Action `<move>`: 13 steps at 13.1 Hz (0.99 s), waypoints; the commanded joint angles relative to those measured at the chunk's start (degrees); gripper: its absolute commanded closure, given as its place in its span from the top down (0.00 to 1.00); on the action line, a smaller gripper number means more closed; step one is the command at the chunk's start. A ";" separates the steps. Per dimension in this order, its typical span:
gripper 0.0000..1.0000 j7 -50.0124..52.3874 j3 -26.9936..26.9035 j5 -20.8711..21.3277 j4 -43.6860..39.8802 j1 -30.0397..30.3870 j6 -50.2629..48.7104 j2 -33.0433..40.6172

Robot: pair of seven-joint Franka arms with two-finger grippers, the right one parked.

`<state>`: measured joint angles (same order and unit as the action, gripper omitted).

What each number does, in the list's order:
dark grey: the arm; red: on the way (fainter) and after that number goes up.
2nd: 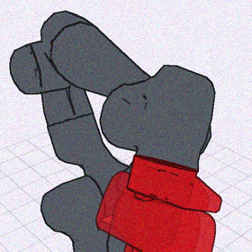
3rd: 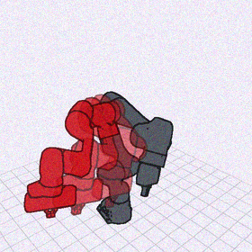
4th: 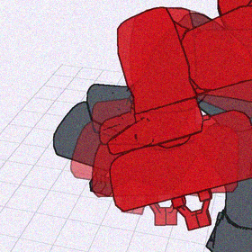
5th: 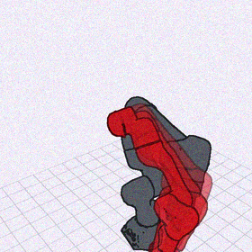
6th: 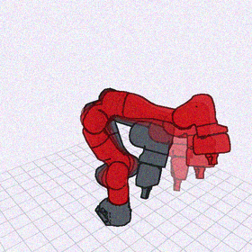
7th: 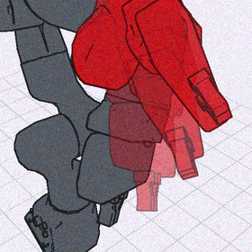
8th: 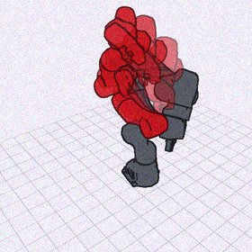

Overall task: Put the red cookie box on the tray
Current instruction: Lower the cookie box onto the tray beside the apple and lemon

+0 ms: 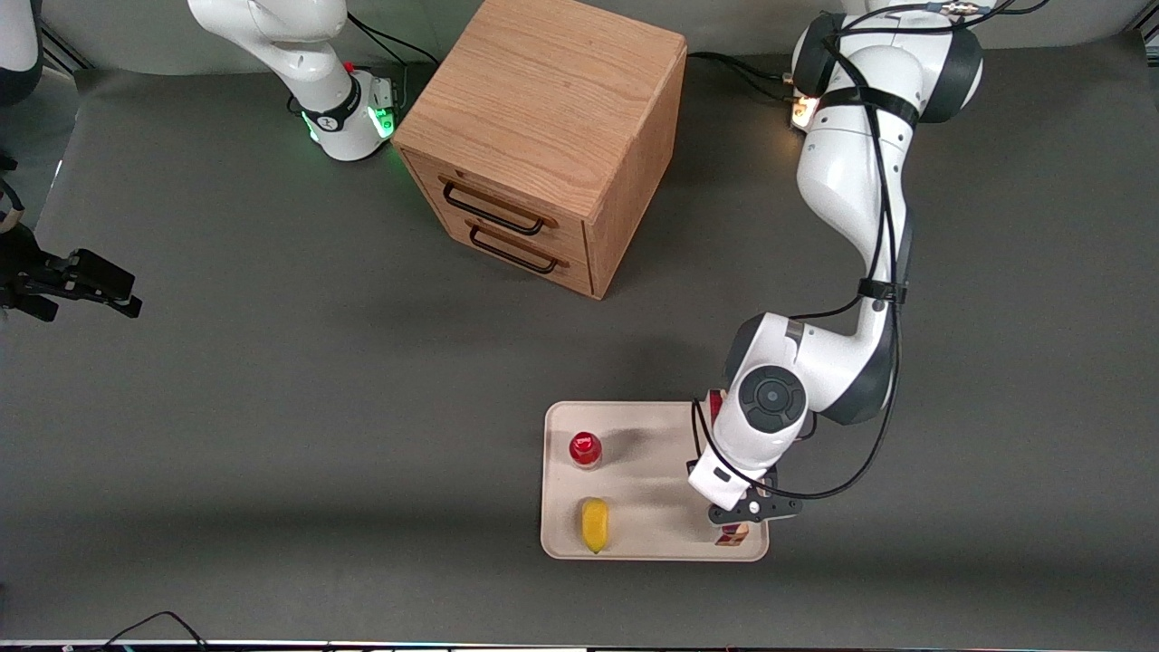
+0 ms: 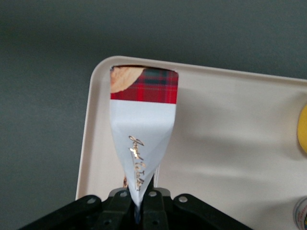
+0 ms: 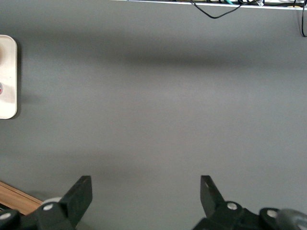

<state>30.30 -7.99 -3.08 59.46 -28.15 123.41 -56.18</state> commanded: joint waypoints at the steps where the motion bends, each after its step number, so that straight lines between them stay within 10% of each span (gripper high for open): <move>1: 0.18 1.61 -0.36 0.97 -2.42 -0.06 1.13 -2.18; 3: 0.88 1.61 -0.45 1.23 -2.25 -0.15 1.75 -2.44; 4: 1.00 1.69 -0.45 1.67 -2.25 -0.23 1.83 -2.44; 13: 1.00 -5.12 0.16 0.88 -1.81 4.76 -20.89 9.14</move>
<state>29.56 -8.31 -2.61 56.24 -25.65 109.35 -52.29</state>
